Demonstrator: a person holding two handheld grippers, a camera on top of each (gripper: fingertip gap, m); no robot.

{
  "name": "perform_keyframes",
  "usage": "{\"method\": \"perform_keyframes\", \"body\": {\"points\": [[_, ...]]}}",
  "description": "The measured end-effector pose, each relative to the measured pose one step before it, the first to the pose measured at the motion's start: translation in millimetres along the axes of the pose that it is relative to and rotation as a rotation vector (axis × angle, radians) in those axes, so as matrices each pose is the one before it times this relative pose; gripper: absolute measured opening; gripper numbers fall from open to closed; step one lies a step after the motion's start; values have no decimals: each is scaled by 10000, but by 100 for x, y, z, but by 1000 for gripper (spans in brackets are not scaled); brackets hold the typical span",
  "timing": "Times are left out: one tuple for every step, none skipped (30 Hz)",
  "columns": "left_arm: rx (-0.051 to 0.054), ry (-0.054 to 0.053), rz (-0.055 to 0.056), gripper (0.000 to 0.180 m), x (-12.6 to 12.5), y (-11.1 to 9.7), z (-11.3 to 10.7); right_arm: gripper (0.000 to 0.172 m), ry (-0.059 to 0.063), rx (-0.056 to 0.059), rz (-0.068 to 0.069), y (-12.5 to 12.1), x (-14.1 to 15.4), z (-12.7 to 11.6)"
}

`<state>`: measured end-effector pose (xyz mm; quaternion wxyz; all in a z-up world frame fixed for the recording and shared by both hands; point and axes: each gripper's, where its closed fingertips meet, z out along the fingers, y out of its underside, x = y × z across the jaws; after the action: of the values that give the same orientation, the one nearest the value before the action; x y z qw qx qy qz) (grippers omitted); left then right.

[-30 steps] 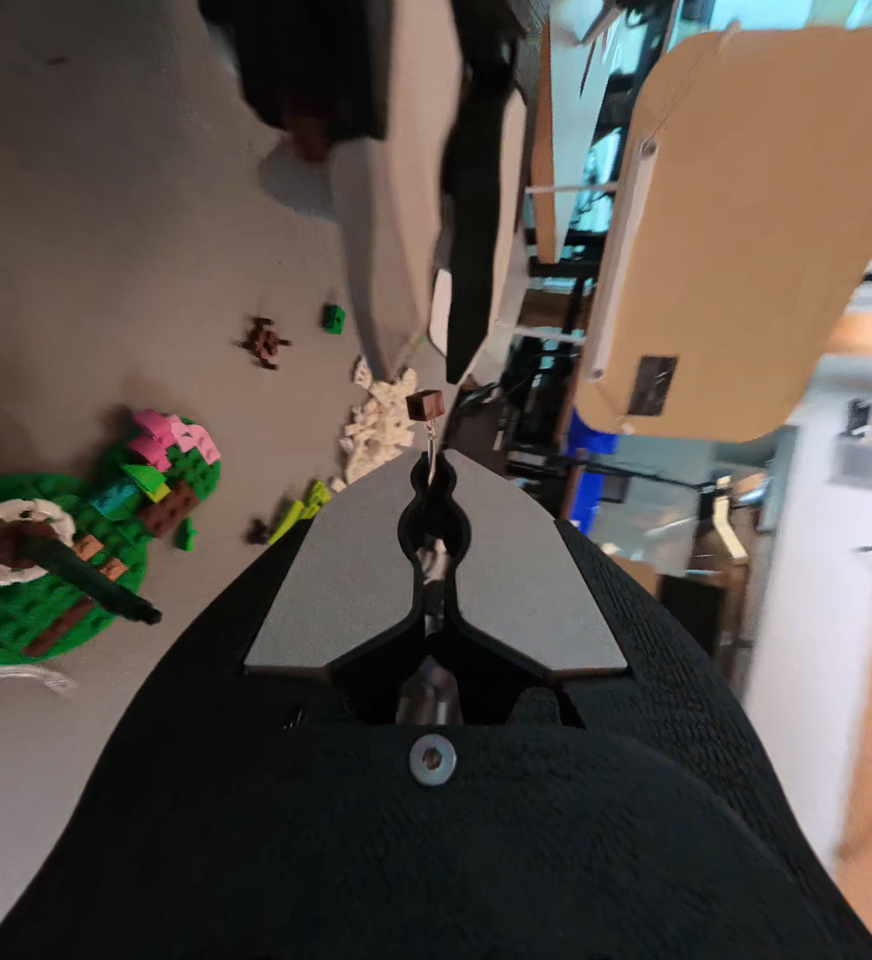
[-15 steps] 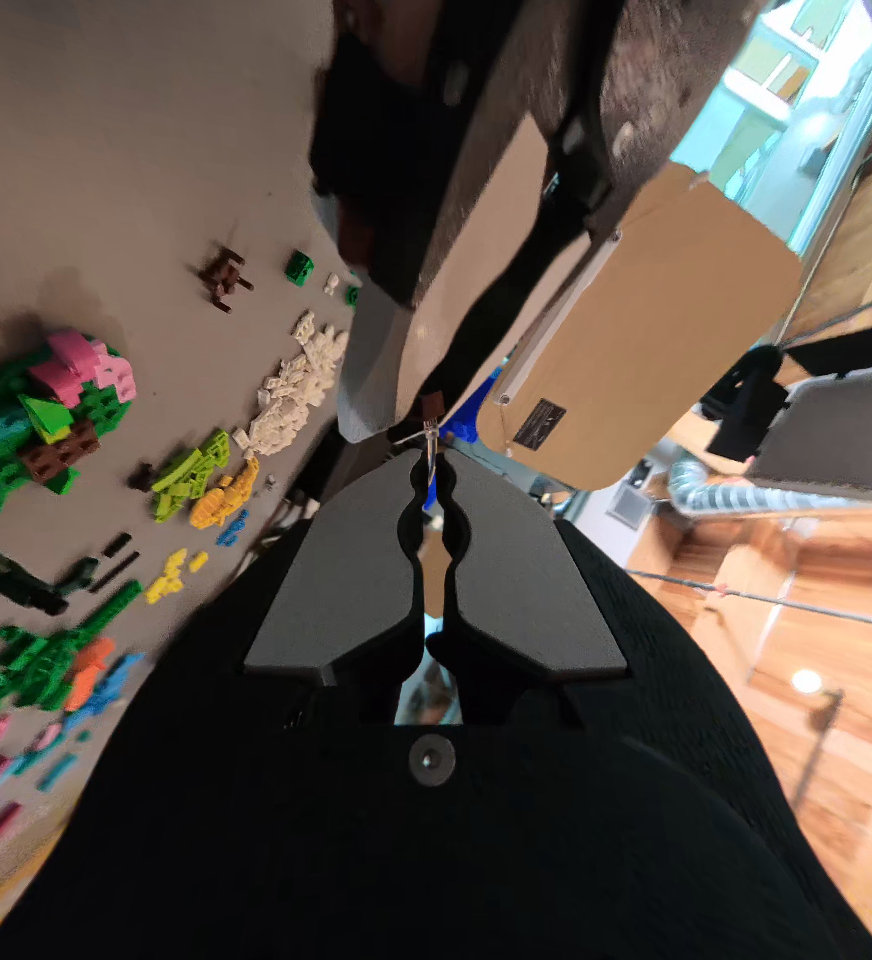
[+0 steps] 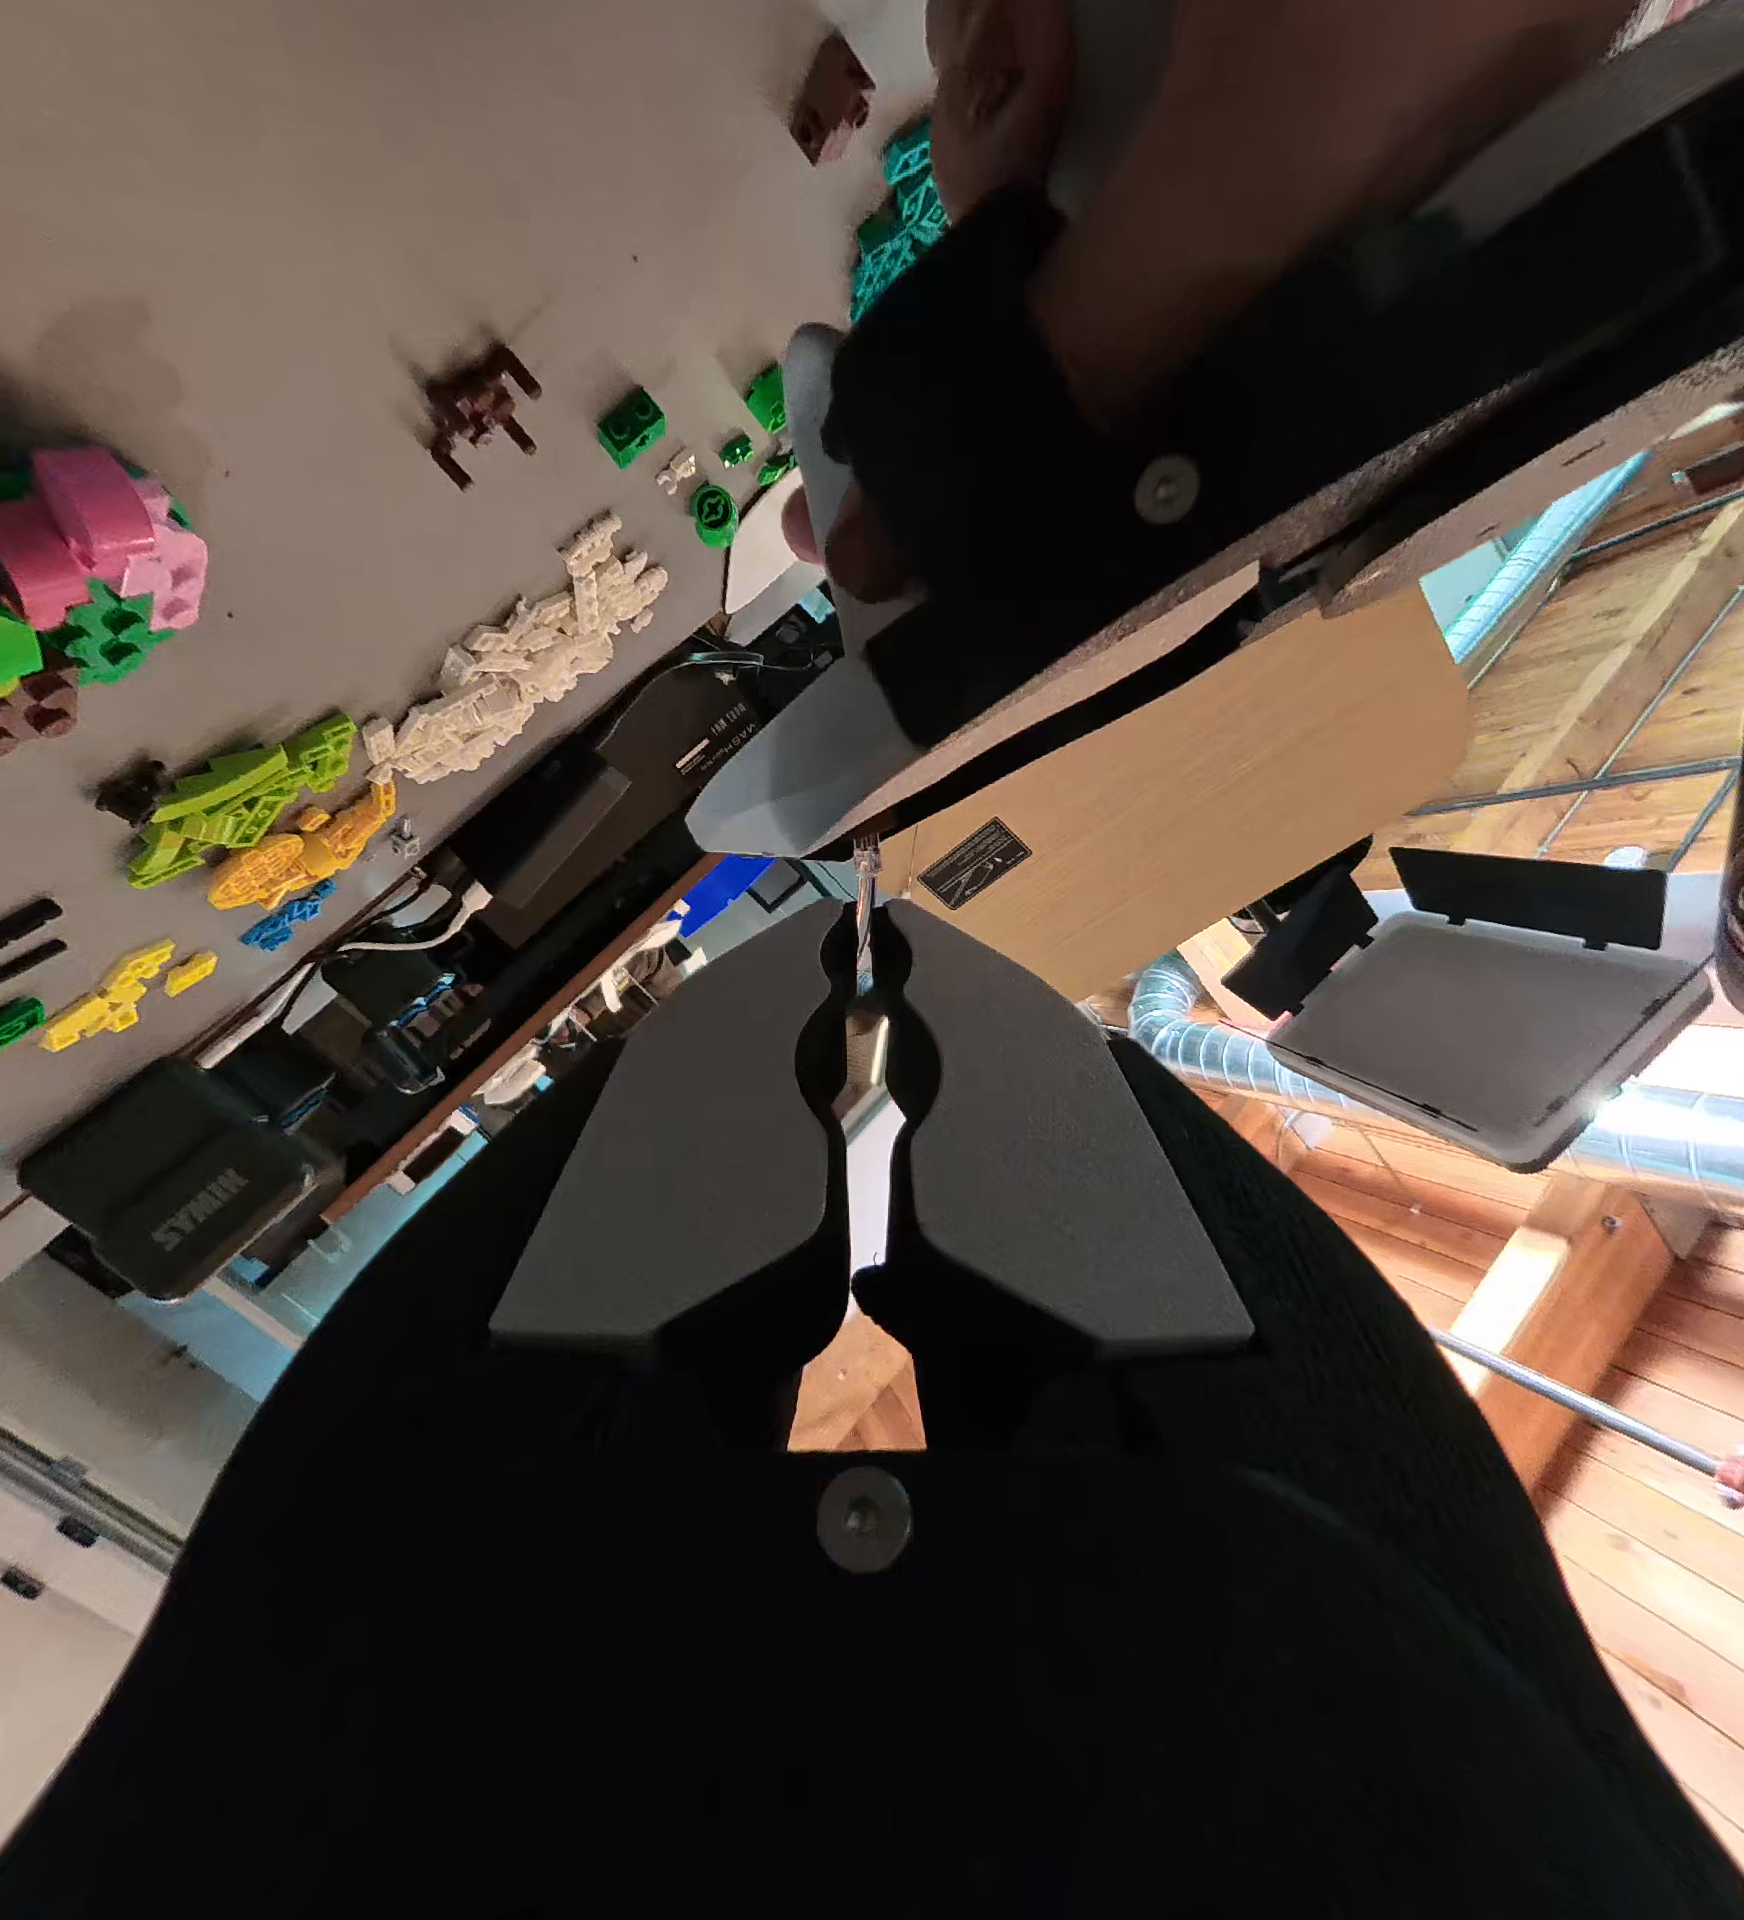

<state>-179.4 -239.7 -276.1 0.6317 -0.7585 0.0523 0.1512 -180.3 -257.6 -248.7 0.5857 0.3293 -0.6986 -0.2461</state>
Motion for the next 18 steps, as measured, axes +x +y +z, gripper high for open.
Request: {"method": "perform_keyframes", "body": {"points": [[19, -5, -37, 8, -38, -53, -27, 1, 19, 15, 59, 41, 37, 5], [-6, 1, -22, 8, -30, -7, -12, 1, 5, 33, 56, 32, 10, -14], [-10, 4, -18, 8, -10, -11, -8, 1, -20, 40, 93, 25, -6, -4], [-26, 8, -13, 8, 6, 14, -1, 2, -41, 63, 144, 7, -28, -6], [-53, 9, 10, 8, -3, 52, 11, 2, -69, 87, 207, 1, -67, 0], [-41, 4, 12, 8, 11, 40, 18, 2, -90, 99, 263, 2, -67, 4], [-4, -8, 0, 8, 0, -13, 23, 2, -91, 77, 265, 31, -63, 24], [-60, -17, 11, 7, -21, 77, 7, 1, -71, -47, 174, 161, -51, 33], [-252, -38, 91, 7, -99, 513, 31, 1, -159, -841, -62, 1513, -219, 235], [-135, -59, 71, 8, -177, 443, 78, 0, -317, -916, -77, 2118, -583, 406], [-19, 53, -163, 7, -72, 220, 111, 0, -222, -317, 253, 1584, -562, 366], [38, 181, -373, 7, 80, 72, 119, 0, -183, 12, 398, 1021, -509, 170], [-6, 157, -359, 8, 58, 87, 81, 1, -244, -107, 231, 846, -586, 72], [-59, 16, -136, 7, -135, 97, 22, 1, -124, -94, -30, 519, -476, -14], [-83, -150, 88, 8, -399, 62, -58, 1, -28, 57, -40, 41, -370, -79], [-151, -185, 174, 8, -517, 101, -118, 1, -62, 158, 102, -309, -366, -123], [-237, -25, 136, 8, -389, 190, -96, 1, -69, 174, 134, -454, -339, -152], [-402, 192, 7, 8, -141, 411, -16, 1, -26, 152, 94, -468, -266, -161]]}}
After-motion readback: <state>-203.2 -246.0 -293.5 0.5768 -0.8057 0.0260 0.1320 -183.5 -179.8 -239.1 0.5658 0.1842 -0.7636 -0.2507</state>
